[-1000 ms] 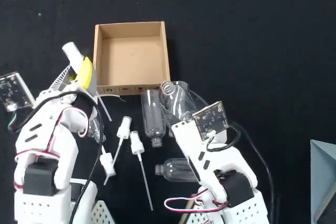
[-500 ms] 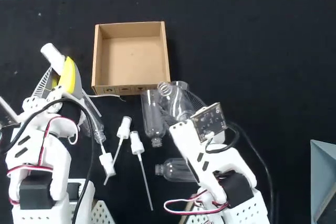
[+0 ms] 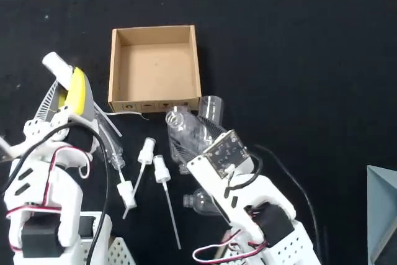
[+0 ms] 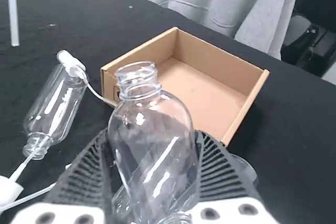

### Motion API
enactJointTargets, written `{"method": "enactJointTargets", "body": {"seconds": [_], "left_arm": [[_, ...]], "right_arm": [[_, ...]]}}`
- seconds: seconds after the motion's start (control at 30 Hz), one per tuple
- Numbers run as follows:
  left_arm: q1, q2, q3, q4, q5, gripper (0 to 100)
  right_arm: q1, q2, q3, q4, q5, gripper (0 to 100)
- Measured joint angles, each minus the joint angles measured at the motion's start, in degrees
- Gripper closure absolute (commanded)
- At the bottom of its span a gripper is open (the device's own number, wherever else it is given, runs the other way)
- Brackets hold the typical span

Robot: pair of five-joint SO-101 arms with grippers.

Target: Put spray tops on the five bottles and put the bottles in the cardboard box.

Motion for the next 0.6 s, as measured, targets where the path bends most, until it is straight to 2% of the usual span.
{"method": "enactJointTargets", "body": {"seconds": [0.17,0.6], "left_arm": [[0.0,-0.5,2.5,0.0,0.0,97],[-0.3,-10.2,5.8,0.0,0.0,97]], "right_arm": [[-3.6,0.0,1.2,0.0,3.1,97.3],[-8.4,0.0,1.8,0.0,4.3,97.3]]}}
